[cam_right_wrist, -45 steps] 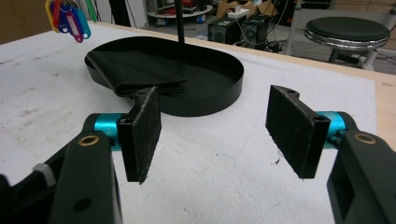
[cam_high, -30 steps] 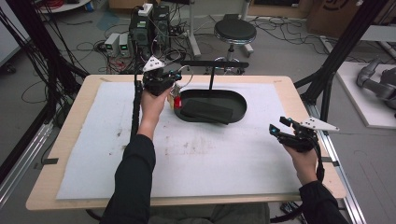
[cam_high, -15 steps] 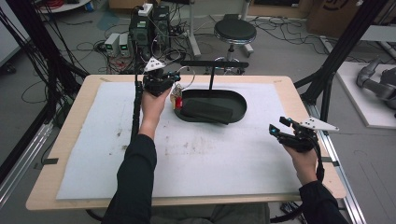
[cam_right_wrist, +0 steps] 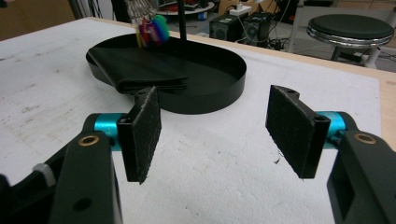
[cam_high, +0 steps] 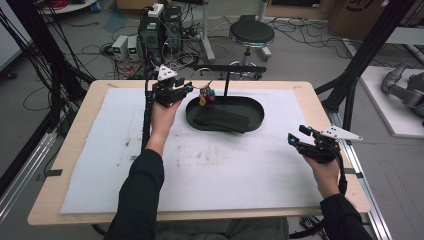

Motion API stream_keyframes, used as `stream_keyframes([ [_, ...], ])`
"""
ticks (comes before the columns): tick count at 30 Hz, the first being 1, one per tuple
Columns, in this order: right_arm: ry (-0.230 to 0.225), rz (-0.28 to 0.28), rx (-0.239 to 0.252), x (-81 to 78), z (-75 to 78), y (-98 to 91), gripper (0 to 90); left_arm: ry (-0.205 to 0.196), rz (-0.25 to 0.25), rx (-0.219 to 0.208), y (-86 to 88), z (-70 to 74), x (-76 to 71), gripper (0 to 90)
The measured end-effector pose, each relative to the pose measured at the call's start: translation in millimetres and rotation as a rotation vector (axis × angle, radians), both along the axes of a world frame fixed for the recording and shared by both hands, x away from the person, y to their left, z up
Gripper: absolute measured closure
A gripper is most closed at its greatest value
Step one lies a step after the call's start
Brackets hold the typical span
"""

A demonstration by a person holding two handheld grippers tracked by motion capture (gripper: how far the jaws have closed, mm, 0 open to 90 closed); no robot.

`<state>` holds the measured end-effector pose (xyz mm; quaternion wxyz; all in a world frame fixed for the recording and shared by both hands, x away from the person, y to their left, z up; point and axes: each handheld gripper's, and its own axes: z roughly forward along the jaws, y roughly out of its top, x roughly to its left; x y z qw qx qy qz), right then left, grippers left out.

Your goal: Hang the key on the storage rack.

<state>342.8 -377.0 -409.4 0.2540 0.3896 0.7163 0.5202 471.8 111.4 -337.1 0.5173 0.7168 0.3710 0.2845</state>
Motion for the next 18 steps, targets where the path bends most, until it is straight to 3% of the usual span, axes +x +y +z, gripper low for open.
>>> stream_keyframes([
  [7, 0.003, -0.001, -0.001, -0.3, -0.1, 0.4, 36.7, 0.009, -0.045, -0.023, 7.7, -0.1, -28.4, 40.7],
  [10, 0.003, 0.0, -0.003, -0.7, 0.0, 0.7, 36.7, -0.009, -0.074, -0.034, 12.2, -1.6, -46.0, 38.9],
  [18, 0.007, -0.005, 0.002, 1.0, -0.7, 0.5, 36.7, -0.027, -0.108, -0.006, 27.5, -7.3, -98.9, 30.8],
])
